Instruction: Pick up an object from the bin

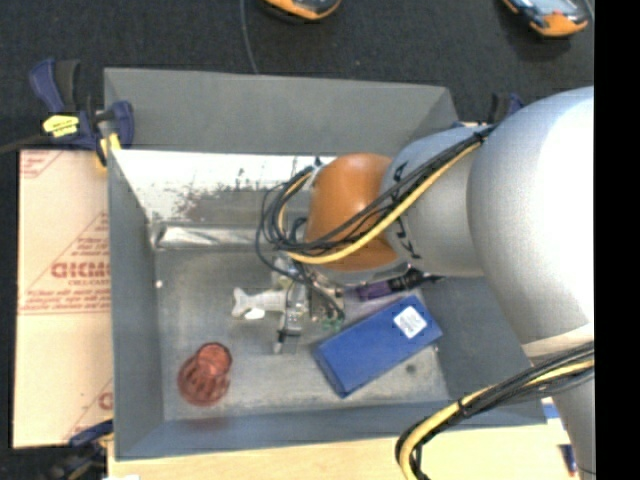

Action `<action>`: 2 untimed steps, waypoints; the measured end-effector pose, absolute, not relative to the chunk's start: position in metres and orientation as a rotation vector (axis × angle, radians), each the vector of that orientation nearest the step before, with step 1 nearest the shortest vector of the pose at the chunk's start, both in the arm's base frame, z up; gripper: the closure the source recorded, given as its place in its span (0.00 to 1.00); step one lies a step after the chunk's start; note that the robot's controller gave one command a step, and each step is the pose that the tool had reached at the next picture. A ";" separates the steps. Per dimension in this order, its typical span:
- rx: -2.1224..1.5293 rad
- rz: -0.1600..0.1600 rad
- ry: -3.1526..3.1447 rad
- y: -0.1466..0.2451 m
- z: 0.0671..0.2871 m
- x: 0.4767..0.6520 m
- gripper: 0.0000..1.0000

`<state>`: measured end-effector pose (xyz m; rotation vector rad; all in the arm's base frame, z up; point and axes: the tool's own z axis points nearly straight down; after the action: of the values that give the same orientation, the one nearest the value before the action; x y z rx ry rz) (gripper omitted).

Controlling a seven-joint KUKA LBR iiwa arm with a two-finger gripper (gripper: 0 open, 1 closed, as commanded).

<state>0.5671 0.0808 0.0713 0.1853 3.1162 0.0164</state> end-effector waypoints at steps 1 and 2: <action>0.189 0.016 3.114 0.080 0.072 0.568 1.00; 0.190 0.015 3.117 0.080 0.071 0.567 0.00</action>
Offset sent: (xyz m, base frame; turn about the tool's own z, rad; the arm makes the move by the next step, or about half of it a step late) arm 0.0000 0.0000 0.0000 0.0000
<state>0.5669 0.0805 0.0708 0.1903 3.1166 0.0155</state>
